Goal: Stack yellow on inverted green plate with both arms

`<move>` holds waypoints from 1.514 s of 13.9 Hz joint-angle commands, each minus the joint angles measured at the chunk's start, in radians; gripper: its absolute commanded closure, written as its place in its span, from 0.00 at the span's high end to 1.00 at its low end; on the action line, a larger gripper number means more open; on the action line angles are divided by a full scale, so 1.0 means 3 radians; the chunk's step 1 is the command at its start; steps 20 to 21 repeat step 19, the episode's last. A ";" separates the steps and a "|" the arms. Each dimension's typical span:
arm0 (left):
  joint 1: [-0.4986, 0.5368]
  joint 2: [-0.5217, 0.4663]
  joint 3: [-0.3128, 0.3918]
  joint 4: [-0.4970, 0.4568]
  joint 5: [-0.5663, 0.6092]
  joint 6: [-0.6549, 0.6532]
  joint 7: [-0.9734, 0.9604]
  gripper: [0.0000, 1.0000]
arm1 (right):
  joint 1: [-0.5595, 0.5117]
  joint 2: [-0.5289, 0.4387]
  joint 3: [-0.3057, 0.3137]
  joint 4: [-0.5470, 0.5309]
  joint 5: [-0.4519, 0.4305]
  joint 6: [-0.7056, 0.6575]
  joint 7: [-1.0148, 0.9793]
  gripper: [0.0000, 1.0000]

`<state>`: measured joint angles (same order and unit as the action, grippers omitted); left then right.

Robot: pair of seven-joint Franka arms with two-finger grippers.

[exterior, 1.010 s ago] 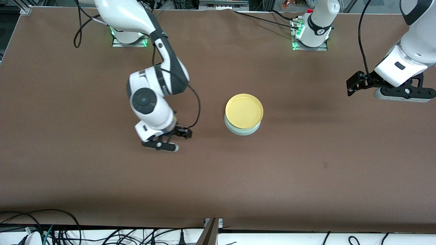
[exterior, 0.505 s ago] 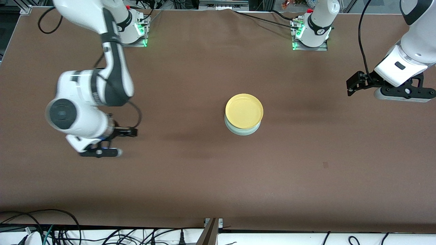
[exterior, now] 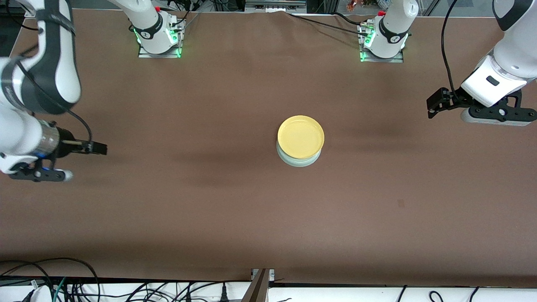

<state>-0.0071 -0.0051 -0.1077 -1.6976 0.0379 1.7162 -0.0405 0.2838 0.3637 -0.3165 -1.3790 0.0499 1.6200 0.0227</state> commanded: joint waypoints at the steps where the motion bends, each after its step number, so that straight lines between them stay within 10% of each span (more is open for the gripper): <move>1: 0.0003 -0.0009 -0.0004 0.0044 -0.0050 -0.0050 0.0018 1.00 | -0.0214 -0.0413 0.0201 -0.0179 -0.0090 -0.0020 -0.0009 1.00; 7: 0.0003 -0.0008 -0.0004 0.0044 -0.0050 -0.0050 0.0018 1.00 | -0.0623 -0.0962 0.0436 -0.0302 -0.0115 -0.0552 -0.0035 1.00; 21: 0.0003 -0.0003 0.0001 0.0044 -0.0050 -0.0055 0.0012 1.00 | -0.0716 -0.0972 0.0508 -0.0276 -0.0126 -0.0793 -0.0362 1.00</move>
